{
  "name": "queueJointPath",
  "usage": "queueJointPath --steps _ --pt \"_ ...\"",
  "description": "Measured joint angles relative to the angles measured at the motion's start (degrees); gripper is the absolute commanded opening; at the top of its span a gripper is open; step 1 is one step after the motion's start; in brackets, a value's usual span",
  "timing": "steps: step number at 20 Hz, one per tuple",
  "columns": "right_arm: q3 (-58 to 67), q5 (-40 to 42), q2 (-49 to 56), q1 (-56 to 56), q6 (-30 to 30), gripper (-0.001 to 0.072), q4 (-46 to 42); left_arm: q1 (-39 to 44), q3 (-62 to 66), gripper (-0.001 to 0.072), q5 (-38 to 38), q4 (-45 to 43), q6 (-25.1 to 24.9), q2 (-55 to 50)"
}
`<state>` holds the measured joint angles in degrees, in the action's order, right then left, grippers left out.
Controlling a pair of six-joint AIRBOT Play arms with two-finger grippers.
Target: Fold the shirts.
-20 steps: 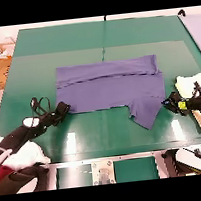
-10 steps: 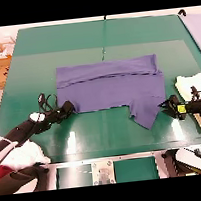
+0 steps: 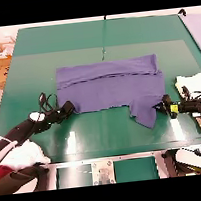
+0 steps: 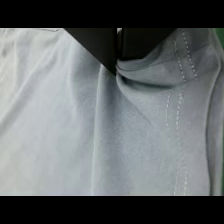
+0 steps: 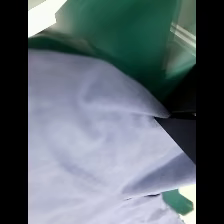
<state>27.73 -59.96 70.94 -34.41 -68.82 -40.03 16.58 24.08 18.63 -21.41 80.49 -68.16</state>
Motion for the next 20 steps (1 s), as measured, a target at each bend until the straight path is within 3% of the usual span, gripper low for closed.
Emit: queueJointPath --steps 4,13,20 --pt "0.8 -2.4 -4.4 0.2 -1.2 0.0017 -1.2 -7.3 0.2 0.0016 8.2 -6.4 0.1 4.0" --pt "1.2 -7.3 -26.4 0.2 -16.5 0.0017 -15.5 -13.6 3.5 0.0016 25.4 -24.9 4.9 9.8" --pt "4.8 -6.8 -28.9 0.5 -16.8 0.0018 -10.1 -13.9 18.7 0.0015 33.8 -33.7 7.9 8.7"
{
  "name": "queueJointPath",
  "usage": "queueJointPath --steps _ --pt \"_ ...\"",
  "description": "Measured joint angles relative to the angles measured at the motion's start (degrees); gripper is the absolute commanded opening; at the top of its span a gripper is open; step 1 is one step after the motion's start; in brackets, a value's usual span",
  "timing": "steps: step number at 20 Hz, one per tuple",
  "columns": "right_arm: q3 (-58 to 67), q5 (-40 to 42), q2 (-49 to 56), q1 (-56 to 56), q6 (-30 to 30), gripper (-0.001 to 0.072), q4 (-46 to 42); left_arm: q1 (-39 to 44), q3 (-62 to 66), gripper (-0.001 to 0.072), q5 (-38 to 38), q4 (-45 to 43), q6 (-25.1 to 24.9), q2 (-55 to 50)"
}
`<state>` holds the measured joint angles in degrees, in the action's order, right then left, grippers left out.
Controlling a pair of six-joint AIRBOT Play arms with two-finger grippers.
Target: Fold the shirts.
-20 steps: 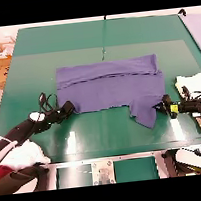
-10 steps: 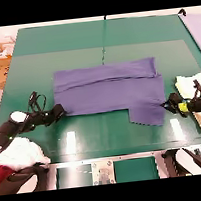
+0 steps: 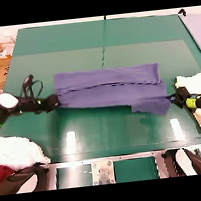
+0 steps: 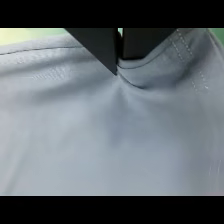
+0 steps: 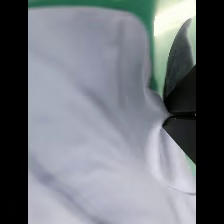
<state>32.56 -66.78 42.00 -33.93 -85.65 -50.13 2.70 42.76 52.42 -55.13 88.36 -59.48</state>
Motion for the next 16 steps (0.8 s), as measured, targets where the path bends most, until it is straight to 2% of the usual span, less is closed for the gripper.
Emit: queueJointPath --steps 4,10,11,12,13,15,16 --pt "8.1 4.1 8.9 3.3 2.0 0.0018 4.4 0.0 10.8 0.0015 0.4 -0.9 0.5 -7.0" --pt "26.5 12.1 34.1 11.4 3.9 0.0020 7.6 2.4 28.0 0.0018 -4.9 -0.2 0.7 -26.9" --pt "30.0 13.0 38.8 12.4 4.0 0.0087 8.0 2.8 30.8 0.0033 -6.3 0.1 0.8 -30.3" --pt "33.2 13.5 42.8 13.1 4.2 0.0223 8.3 3.1 33.4 0.0389 -7.5 0.2 1.0 -33.7" --pt "36.5 14.2 47.0 13.6 4.3 0.0322 8.5 3.3 35.7 0.0720 -8.5 0.2 1.1 -36.4" --pt "42.6 14.2 53.0 14.0 4.7 0.0390 8.9 3.5 39.6 0.0720 -10.4 0.9 1.4 -39.2" --pt "45.5 13.8 55.0 13.7 5.4 0.0467 8.9 3.6 41.4 0.0720 -10.4 0.6 1.4 -40.0"
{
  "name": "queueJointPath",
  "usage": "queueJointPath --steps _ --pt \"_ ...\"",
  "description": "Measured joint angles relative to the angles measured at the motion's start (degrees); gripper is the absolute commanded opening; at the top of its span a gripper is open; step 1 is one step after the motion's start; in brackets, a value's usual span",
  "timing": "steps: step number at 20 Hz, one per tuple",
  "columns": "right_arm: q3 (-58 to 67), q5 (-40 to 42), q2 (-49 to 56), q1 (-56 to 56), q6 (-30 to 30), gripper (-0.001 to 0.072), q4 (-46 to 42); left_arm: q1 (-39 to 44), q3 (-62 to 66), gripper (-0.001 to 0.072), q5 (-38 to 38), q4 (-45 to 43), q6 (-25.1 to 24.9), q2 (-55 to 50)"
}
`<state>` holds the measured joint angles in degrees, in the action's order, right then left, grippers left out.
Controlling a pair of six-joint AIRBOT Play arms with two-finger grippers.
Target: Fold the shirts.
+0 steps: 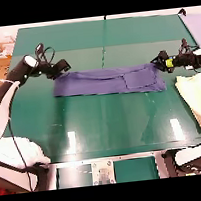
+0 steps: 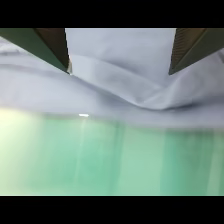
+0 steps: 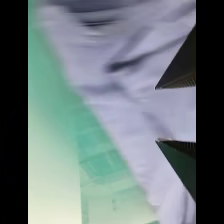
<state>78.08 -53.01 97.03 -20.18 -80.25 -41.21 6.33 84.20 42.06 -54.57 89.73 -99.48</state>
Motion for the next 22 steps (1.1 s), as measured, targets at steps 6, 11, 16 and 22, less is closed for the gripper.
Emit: queueJointPath --steps 6,11,16,22 --pt "11.6 -12.6 4.7 -7.4 6.2 0.0597 -4.8 -3.4 13.7 0.0720 11.7 -6.6 -0.9 0.0" --pt "13.6 -21.9 10.1 -13.0 11.1 0.0605 -7.7 -5.7 18.3 0.0025 23.7 -8.6 0.0 0.0" --pt "14.7 -27.0 17.5 -12.9 16.1 0.0605 -3.1 -5.3 19.3 0.0018 28.7 -8.0 0.2 0.0" --pt "18.8 -29.1 22.2 -7.4 17.9 0.0336 -2.4 -0.8 19.2 0.0018 28.5 -7.0 -0.1 -0.4"
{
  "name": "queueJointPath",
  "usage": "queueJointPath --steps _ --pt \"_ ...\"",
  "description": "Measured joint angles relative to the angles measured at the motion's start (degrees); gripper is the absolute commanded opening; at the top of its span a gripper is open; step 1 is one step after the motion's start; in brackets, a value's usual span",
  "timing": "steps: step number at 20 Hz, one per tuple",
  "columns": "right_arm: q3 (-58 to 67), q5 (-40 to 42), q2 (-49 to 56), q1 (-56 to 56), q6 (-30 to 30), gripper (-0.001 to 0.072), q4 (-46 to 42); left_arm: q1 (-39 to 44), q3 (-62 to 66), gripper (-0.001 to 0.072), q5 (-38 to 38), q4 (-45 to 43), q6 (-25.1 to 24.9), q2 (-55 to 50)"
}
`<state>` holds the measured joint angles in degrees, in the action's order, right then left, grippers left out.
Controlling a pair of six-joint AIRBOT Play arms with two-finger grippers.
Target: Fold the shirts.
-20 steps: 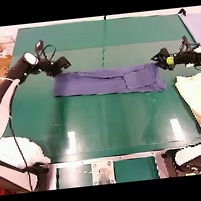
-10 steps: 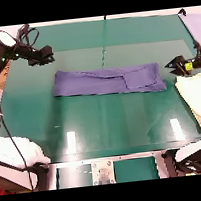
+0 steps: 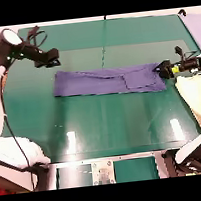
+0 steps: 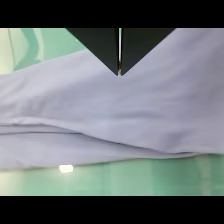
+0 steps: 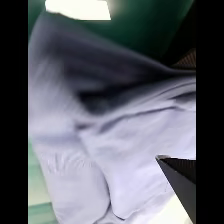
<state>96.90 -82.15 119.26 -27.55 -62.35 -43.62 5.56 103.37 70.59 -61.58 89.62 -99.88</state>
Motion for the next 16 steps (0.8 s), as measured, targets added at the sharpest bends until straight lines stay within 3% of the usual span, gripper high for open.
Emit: queueJointPath --steps 2,3,8,16 --pt "1.3 -1.5 0.8 1.6 0.1 0.0167 0.2 2.6 -0.1 0.0018 -2.3 0.0 0.0 -0.7" --pt "2.3 -2.4 0.8 2.4 0.4 0.0021 -1.3 4.2 -0.2 0.0018 -3.8 -0.1 0.0 -1.5" --pt "7.6 -7.7 -0.5 3.5 -1.7 0.0018 -0.8 13.4 -0.2 0.0018 -11.2 1.7 -0.1 -7.5" --pt "15.4 -17.2 -10.7 7.0 -10.6 0.0018 2.9 26.2 0.2 0.0018 -25.4 9.1 -0.1 -16.8"
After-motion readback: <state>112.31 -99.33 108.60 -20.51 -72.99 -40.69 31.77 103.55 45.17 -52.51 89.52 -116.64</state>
